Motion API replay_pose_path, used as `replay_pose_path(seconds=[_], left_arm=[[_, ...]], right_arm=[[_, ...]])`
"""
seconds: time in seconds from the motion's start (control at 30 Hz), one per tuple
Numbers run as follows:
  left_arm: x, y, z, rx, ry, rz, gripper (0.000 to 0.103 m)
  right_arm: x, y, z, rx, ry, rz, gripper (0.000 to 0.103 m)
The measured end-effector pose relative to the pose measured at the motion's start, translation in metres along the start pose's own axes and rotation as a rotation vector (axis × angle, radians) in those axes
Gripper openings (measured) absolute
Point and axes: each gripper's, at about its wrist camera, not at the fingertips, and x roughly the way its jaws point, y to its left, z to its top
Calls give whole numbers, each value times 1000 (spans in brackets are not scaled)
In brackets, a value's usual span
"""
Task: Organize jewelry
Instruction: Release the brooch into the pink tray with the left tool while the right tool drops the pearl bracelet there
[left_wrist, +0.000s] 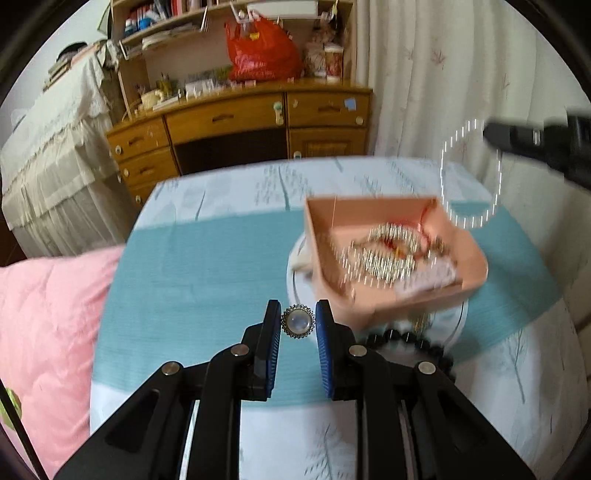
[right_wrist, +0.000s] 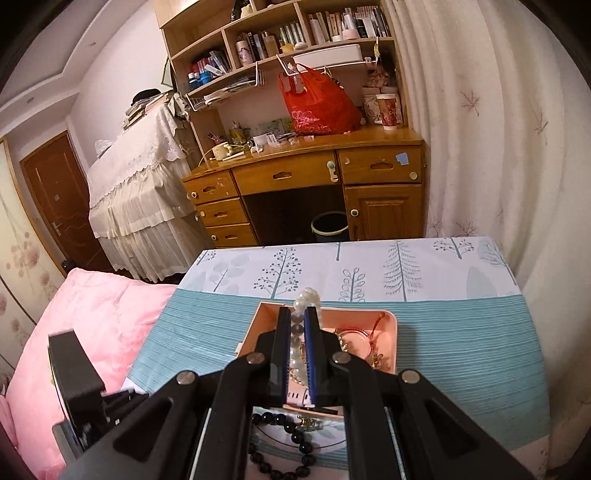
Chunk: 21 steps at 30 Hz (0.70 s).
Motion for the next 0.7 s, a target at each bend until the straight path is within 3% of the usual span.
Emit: replay_pose_path(seconds=[0.17,0.27,0.33,0.37,0.4,0.6,0.67,0.7], left_arm=[[1,-8,27,-21,-55,-11,17],[7,-12,40,-44,-50,-63,19],[13,-15,46,-53,-24,-83,49],[15,-16,49,-63,-14,-71,75],[14,-15,50,-76,-27,-66,78],[17,-12,45,-93,5,-57,80],[20,-8,42,-89,26,-37,80],[22,-6,39,-88,44,-27,80]], right_arm=[[9,-13,-2,10,30,19,7],[16,-21,-6,23,54,38,7],[24,-29,-9,48,99,49,8],[28,-32,-10,61,116,51,8],[31,-36,-12,75,128,52,8],[41,-52,-29,124,171,4,13],[41,-54,-34,162,184,6,27],[41,-55,-38,179,189,2,42]])
